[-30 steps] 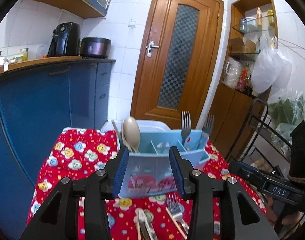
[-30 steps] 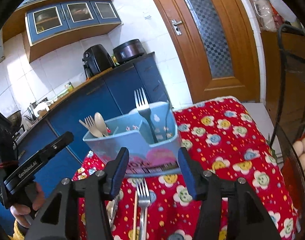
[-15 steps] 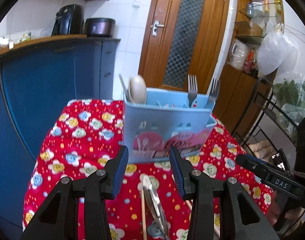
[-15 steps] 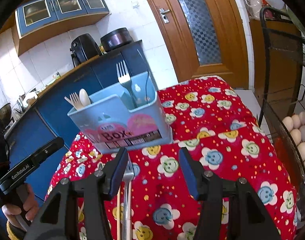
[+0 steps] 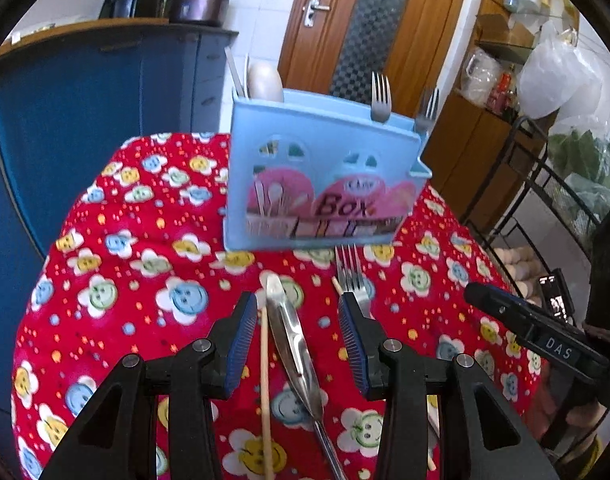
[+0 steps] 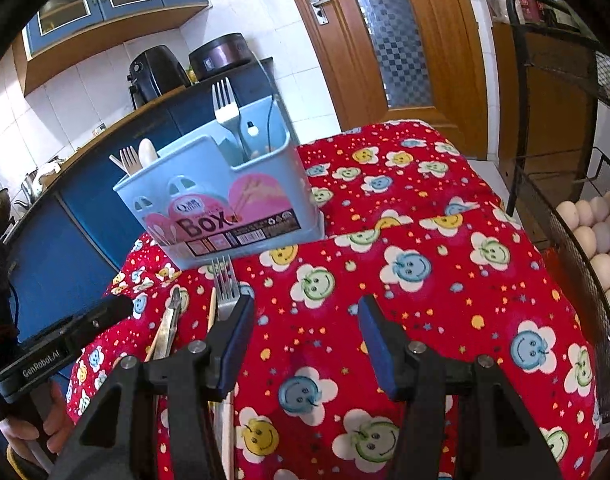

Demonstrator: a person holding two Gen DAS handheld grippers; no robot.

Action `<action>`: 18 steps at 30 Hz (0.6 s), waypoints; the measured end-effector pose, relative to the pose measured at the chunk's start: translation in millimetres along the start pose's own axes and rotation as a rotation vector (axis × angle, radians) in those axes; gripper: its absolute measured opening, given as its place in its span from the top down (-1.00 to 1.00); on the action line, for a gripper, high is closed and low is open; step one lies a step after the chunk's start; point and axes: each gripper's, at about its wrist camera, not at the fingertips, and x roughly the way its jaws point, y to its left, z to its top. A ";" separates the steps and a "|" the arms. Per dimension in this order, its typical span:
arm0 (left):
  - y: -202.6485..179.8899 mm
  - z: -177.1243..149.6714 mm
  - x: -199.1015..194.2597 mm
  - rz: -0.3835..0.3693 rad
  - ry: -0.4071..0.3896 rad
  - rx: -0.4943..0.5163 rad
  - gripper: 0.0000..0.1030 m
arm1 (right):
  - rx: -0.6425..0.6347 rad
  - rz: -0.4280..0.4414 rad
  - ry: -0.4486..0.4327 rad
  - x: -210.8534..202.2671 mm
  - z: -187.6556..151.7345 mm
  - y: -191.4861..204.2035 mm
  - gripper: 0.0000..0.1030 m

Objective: Organize utensils
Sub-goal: 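Move both grippers back down toward the steel knife and fork on the cloth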

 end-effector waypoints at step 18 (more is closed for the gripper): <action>1.4 -30.7 21.3 -0.033 0.119 -0.029 0.16 | 0.019 -0.010 0.032 0.4 -13.6 -8.8 -0.10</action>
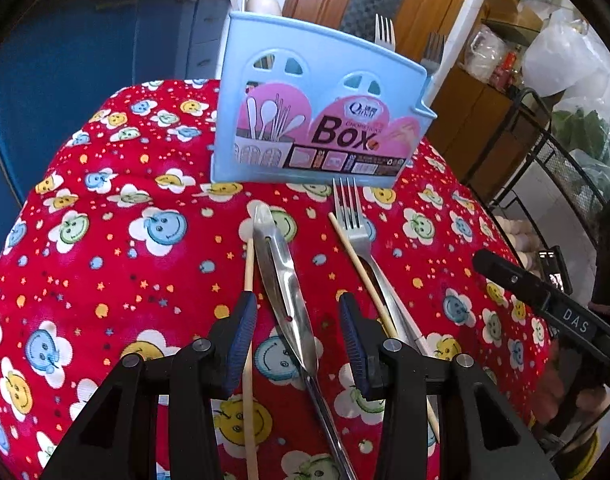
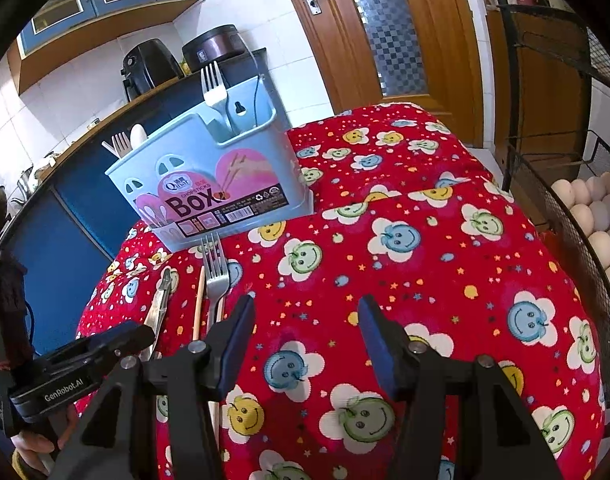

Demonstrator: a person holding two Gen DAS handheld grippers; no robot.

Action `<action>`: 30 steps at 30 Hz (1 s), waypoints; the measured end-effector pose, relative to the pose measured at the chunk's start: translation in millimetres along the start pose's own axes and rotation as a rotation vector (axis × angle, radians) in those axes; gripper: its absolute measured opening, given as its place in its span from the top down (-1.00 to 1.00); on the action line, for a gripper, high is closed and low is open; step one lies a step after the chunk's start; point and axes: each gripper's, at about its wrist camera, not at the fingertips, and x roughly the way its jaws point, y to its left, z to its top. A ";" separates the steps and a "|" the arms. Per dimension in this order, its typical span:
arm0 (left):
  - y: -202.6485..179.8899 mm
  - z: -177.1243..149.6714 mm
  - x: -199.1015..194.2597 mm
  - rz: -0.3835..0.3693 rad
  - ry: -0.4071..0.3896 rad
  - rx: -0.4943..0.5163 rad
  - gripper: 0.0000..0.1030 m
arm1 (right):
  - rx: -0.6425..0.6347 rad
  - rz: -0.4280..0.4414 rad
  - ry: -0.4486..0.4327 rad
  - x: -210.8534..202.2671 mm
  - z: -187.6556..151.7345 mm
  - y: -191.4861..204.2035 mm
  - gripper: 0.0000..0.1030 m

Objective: Organize utensils
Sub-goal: 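Move both grippers back down toward the steel knife and fork on the cloth, then grasp the steel knife with the left gripper while the right grasps a steel fork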

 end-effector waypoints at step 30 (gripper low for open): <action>2.7 10.4 27.5 -0.061 0.018 -0.055 0.64 | 0.004 0.014 0.039 9.4 -9.1 0.5 -0.10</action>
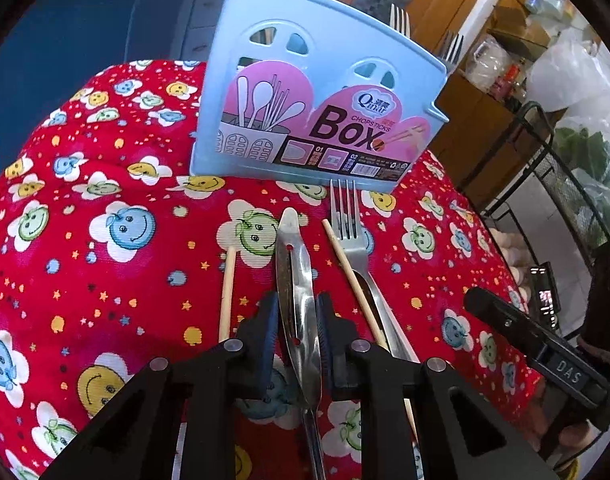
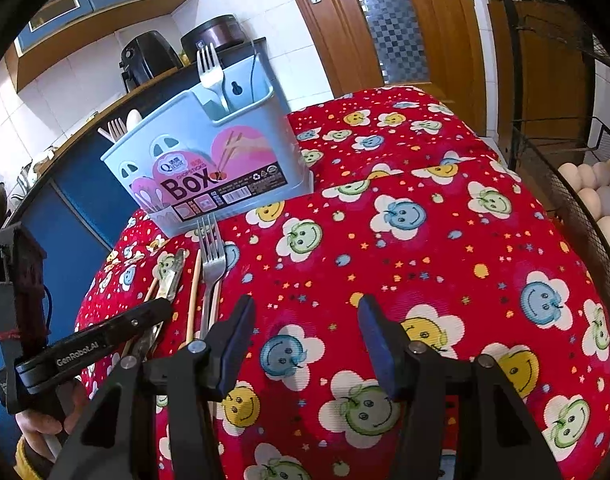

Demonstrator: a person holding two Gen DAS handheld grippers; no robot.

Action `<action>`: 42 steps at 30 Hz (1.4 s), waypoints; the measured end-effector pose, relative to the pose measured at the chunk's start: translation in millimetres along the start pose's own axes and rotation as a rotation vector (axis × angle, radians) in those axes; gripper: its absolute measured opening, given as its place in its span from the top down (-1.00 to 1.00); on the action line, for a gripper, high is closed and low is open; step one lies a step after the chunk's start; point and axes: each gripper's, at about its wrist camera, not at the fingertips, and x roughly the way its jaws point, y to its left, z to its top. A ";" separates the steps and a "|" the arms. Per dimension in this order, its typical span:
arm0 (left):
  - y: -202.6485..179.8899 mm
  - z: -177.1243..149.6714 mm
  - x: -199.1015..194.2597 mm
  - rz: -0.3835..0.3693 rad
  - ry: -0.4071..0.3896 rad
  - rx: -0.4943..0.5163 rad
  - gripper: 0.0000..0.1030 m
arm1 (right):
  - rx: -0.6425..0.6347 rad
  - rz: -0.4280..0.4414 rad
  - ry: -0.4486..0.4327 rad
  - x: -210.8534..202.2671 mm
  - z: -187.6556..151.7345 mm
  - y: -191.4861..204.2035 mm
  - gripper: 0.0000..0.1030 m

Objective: Organize utensils
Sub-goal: 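Grasp the steel knife with the left gripper while the right grasps a steel fork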

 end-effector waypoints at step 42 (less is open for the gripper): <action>25.6 13.3 -27.1 0.034 -0.093 -0.031 0.90 | -0.210 0.146 0.142 91.7 55.2 71.4 0.19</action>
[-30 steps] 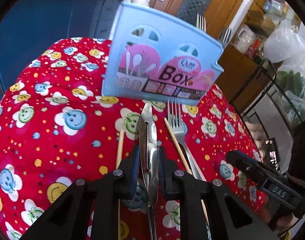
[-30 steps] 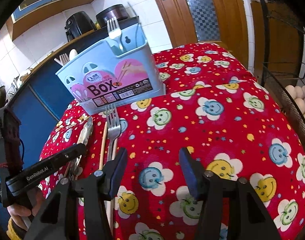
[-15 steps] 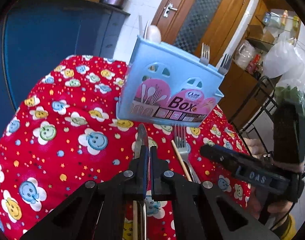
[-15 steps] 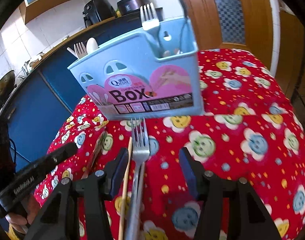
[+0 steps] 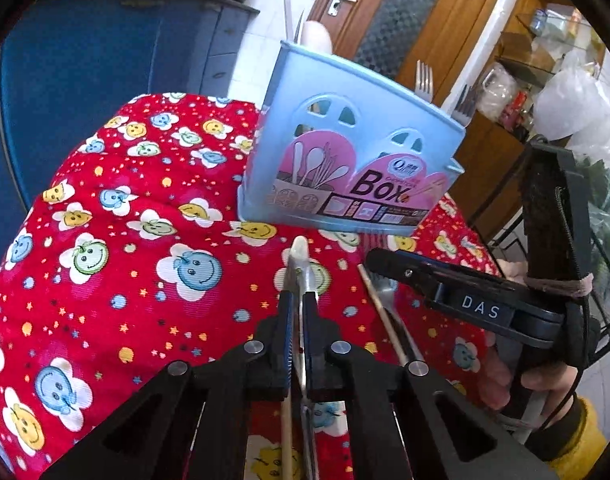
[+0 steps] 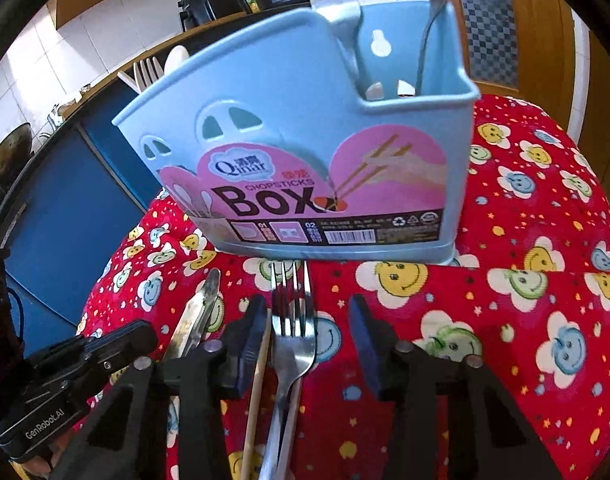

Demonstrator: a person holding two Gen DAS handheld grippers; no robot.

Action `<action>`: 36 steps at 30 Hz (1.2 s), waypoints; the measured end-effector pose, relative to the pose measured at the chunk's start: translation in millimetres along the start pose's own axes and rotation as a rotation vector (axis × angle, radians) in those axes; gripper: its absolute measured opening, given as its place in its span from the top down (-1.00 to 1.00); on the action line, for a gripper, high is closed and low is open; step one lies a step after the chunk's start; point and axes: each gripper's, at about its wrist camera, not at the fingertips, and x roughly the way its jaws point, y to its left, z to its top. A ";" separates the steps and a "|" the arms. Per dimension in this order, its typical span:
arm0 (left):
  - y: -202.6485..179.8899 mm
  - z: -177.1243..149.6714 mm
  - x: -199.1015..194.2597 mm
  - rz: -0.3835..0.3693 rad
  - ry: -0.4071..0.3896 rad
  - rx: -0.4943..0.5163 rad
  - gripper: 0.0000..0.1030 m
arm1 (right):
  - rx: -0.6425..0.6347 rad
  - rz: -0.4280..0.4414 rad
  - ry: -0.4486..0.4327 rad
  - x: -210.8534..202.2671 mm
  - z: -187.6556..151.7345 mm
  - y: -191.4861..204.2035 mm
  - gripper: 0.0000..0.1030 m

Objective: Organize utensils
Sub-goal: 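Grasp the steel knife with the left gripper while the right grasps a steel fork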

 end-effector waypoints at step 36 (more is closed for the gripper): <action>-35.0 25.5 25.0 -0.052 0.032 0.186 1.00 | 0.009 0.019 -0.184 -70.1 -15.1 -9.7 0.88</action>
